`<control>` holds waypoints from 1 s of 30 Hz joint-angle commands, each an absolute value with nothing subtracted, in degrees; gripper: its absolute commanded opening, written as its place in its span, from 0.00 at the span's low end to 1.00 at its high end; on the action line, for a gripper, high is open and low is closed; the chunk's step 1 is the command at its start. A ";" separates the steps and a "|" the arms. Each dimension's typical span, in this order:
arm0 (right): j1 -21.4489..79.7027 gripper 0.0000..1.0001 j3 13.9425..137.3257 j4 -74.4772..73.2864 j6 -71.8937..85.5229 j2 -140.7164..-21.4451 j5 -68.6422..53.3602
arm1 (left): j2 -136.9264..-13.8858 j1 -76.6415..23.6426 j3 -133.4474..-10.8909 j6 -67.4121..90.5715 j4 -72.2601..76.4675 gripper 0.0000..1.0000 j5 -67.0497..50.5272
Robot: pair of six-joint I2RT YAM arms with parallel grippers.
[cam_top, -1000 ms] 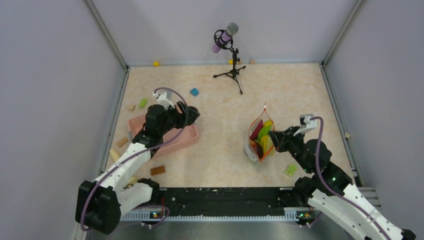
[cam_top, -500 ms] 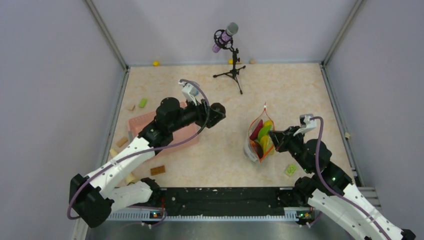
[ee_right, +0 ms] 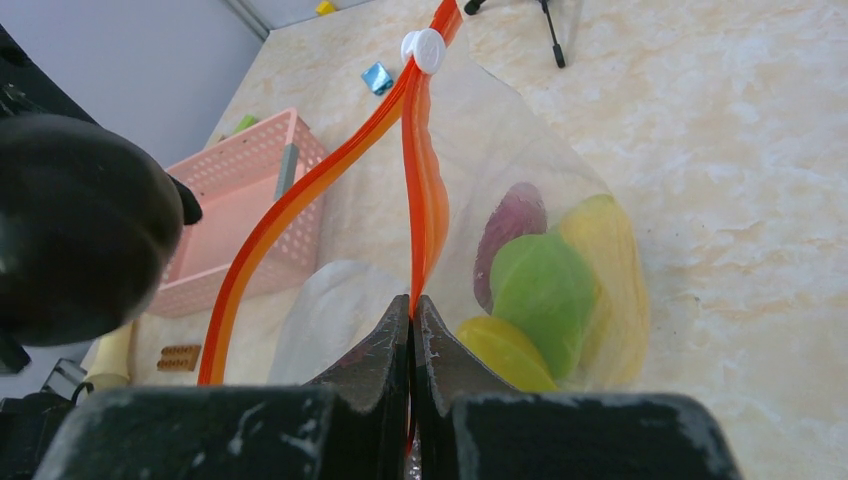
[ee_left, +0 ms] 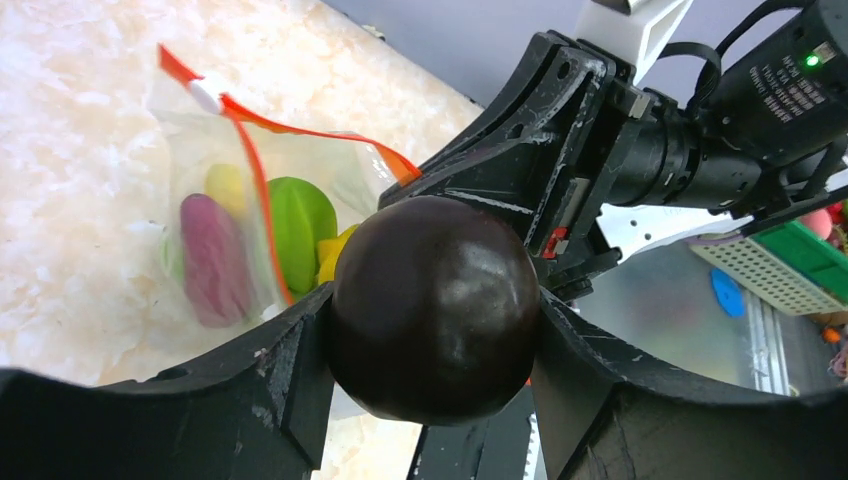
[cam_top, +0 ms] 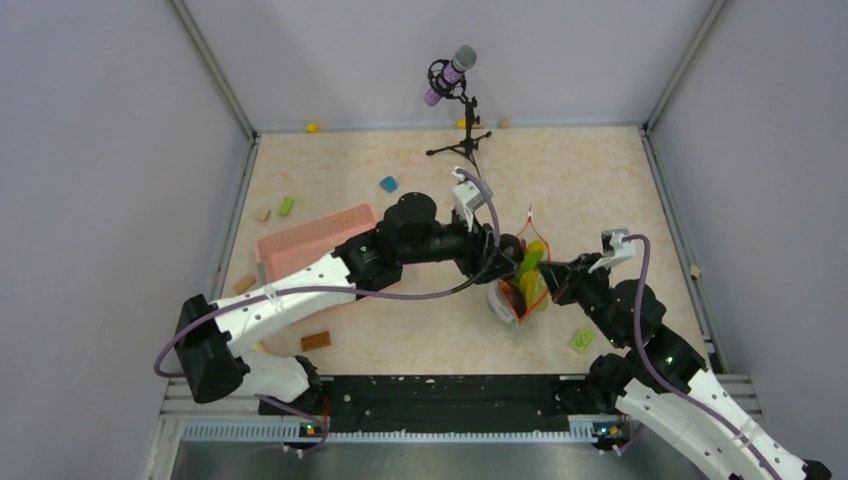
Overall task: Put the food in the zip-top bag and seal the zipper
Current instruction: Place the fake fruit in the zipper food storage bag.
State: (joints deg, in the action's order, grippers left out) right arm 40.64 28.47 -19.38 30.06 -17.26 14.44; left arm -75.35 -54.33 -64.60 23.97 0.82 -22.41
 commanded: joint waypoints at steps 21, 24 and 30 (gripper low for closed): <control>40.67 0.00 28.47 -17.97 29.95 -16.02 14.60 | -88.06 -61.08 -77.00 17.57 -8.52 0.89 -5.99; 40.65 0.00 28.73 -18.33 29.95 -15.76 14.66 | -87.84 -61.18 -77.96 17.20 -9.47 0.92 -4.30; 40.69 0.00 28.42 -18.15 30.05 -17.11 16.59 | -84.27 -61.22 -77.26 16.72 -10.01 0.97 -3.53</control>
